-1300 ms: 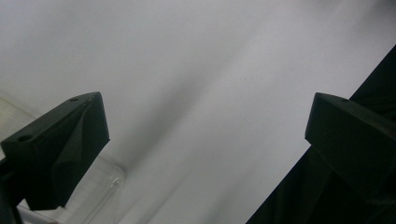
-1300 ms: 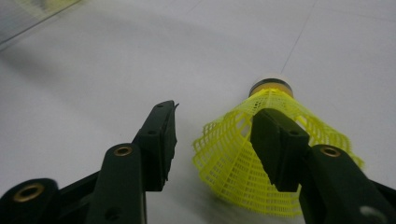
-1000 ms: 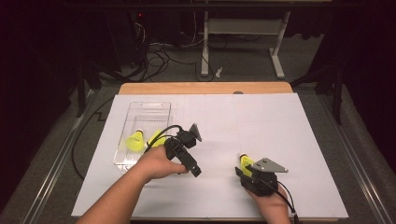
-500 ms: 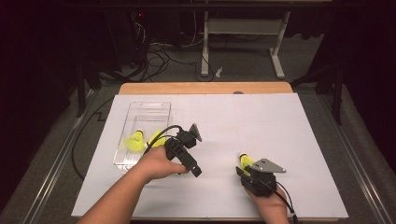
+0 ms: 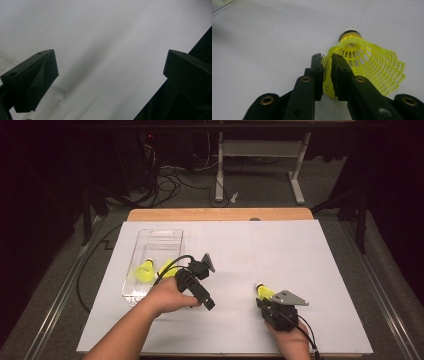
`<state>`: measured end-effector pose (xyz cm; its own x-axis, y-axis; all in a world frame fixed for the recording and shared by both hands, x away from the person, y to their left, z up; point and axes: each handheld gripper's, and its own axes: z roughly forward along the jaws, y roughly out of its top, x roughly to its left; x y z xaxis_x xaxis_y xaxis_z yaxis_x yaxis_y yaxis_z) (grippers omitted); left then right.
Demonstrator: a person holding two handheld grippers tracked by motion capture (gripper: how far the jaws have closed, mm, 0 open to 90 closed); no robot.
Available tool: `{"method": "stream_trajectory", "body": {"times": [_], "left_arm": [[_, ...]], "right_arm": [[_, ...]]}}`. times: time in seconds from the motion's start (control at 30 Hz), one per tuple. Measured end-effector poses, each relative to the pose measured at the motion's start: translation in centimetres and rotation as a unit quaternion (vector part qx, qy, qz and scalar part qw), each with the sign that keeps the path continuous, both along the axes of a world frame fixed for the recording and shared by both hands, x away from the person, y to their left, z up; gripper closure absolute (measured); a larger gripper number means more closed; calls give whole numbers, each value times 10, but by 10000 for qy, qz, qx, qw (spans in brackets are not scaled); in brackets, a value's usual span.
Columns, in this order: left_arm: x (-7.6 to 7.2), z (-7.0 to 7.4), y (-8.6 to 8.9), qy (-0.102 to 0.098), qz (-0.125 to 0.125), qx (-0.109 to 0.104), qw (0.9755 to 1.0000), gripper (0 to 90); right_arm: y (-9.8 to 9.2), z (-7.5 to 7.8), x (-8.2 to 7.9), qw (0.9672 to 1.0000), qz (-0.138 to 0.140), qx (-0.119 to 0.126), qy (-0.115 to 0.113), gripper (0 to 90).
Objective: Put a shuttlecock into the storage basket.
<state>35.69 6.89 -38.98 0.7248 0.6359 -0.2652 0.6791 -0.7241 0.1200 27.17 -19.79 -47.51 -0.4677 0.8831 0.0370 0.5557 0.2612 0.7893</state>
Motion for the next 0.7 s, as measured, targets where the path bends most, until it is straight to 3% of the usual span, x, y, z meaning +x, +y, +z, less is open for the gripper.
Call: {"method": "stream_trajectory", "body": {"times": [0.2,0.7], "left_arm": [[0,-1,-1,-4,2,54,10000,7],[-3,-1,-1,-103,-90,133,9998,7]], "right_arm": [[-3,1,0,10000,-53,-19,-47,892],[-15,9,-2,9995,-97,162,-269,900]]}}
